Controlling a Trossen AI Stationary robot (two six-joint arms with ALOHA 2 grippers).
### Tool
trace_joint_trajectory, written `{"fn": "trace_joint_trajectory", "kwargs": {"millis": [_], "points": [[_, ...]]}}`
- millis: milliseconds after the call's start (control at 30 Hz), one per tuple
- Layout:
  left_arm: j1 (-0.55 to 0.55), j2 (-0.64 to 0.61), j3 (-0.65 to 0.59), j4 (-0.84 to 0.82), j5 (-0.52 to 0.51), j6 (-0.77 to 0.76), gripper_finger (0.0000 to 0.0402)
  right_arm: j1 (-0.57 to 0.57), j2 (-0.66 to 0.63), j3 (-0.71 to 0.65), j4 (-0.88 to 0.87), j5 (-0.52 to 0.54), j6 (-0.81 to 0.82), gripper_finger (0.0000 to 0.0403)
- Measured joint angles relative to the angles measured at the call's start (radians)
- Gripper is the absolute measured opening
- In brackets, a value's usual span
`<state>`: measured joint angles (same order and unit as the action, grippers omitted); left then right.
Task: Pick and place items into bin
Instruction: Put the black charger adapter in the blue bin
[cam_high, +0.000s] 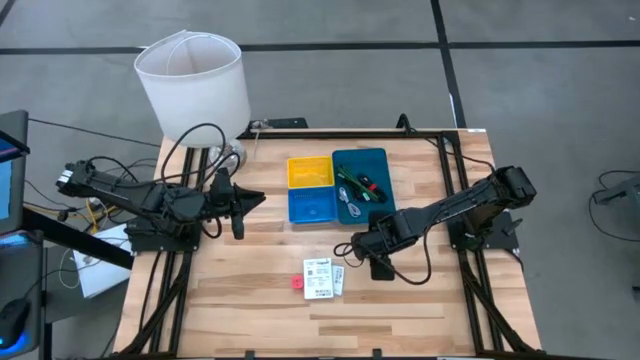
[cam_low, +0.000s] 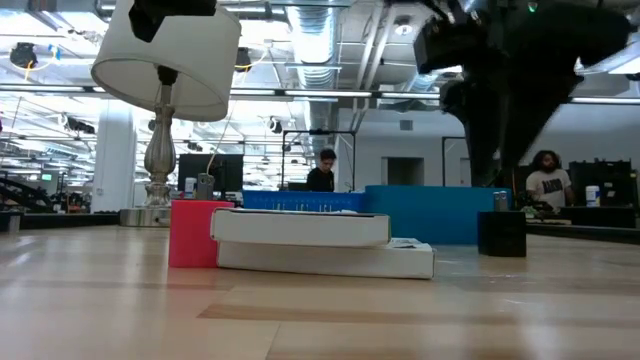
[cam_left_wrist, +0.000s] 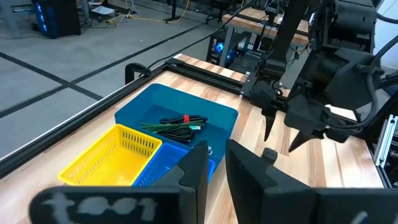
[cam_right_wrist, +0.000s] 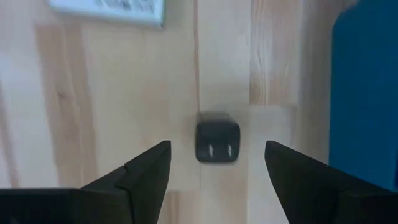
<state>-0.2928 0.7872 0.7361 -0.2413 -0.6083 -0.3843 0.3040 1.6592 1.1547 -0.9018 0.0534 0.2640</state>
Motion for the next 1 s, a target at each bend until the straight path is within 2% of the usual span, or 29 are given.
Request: {"fn": "trace_joint_trajectory", "kwargs": {"millis": [633,1000], "points": [[0.0,0.0,0.0,0.0,0.002,-0.001,0.0043,0.002,-0.002,-0.03,0.036,0.001,0.012,0.0256],[0.0,0.0,0.0,0.0,0.005,-0.001,0.0043,0.002,-0.002,-0.1,0.082,-0.001,0.033,0.0256]]}}
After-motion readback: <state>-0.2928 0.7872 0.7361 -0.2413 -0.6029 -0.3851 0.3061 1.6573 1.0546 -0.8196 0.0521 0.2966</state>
